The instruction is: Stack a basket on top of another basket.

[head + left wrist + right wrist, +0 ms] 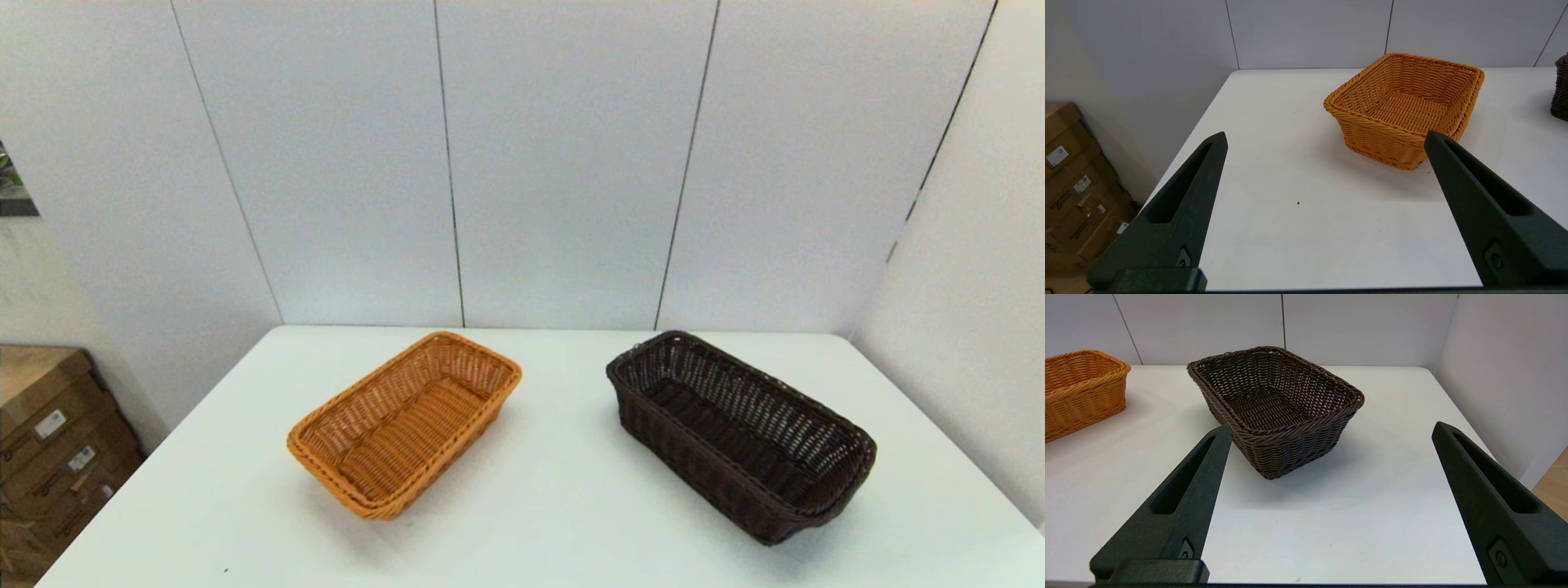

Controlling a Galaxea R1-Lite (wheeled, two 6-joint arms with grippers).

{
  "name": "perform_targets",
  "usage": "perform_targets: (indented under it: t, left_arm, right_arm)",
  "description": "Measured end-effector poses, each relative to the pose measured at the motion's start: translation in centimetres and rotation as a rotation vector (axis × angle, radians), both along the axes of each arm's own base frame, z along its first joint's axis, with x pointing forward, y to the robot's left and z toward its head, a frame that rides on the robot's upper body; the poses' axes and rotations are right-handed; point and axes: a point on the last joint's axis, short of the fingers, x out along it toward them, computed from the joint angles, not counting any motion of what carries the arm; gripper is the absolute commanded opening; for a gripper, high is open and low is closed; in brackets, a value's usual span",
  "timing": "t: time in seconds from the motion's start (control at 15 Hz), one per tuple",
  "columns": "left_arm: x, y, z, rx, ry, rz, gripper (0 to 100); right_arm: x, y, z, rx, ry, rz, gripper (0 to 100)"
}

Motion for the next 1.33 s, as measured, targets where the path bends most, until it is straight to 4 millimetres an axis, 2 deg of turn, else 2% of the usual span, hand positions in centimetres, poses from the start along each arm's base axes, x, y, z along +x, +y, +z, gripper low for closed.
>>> perform_targets:
  t: [0.33, 0.53, 0.73, 0.93, 1.13, 1.33]
  left_arm:
    - [-1.2, 0.0, 2.5, -0.005, 0.083, -0.018, 100]
    - [-0.7, -0.1, 5.3, -0.004, 0.151, -0.034, 100]
    - [1.4, 0.0, 8.3, -0.007, 0.242, -0.043, 100]
    - [4.6, 0.0, 10.8, -0.033, 0.368, -0.016, 100]
    - [7.5, 0.3, 11.7, -0.09, 0.53, 0.119, 100]
    - [9.4, 0.5, 11.3, -0.261, 0.685, 0.261, 100]
  right_arm:
    - [0.0, 0.0, 0.0, 0.0, 0.0, 0.0, 100]
    - [0.0, 0.0, 0.0, 0.0, 0.0, 0.0, 100]
    - [0.0, 0.0, 0.0, 0.0, 0.0, 0.0, 100]
    - [0.0, 0.0, 0.0, 0.0, 0.0, 0.0, 100]
    - [0.0, 0.0, 0.0, 0.0, 0.0, 0.0, 100]
    - [0.0, 0.0, 0.0, 0.0, 0.0, 0.0, 100]
